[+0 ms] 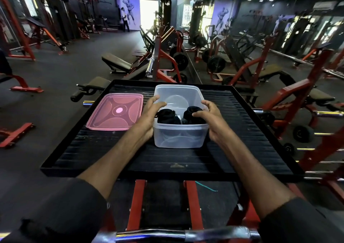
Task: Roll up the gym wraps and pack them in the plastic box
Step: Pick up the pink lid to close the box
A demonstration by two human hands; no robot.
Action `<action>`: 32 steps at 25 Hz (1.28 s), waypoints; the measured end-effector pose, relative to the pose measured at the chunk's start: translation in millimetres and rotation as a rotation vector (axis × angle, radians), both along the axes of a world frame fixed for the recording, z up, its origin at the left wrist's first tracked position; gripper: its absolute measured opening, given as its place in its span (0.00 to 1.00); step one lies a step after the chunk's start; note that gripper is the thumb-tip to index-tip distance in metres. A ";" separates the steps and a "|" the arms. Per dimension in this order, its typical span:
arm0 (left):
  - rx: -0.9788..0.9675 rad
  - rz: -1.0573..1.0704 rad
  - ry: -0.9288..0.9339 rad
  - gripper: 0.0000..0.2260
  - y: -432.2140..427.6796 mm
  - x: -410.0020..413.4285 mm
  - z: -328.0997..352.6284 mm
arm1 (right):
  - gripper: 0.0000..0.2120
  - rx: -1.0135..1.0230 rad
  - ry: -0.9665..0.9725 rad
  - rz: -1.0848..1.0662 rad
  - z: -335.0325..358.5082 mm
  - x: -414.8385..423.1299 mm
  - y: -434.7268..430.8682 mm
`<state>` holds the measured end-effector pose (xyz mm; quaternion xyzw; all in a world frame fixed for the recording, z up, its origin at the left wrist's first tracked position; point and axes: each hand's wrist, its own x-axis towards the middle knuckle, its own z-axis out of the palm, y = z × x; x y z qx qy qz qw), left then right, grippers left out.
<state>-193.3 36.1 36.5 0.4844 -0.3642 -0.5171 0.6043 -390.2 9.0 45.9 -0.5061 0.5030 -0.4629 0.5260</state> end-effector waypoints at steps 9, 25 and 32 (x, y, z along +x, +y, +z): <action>-0.091 0.302 -0.185 0.04 28.2 85.7 -6.1 | 0.19 -0.697 1.053 0.209 37.4 106.0 16.6; -0.149 0.727 -0.179 0.18 90.1 212.0 -20.4 | 0.07 -0.777 1.272 0.843 9.2 237.0 -17.5; -0.109 0.342 -0.325 0.35 66.8 219.7 30.4 | 0.07 -0.555 0.206 0.771 146.2 171.0 -21.8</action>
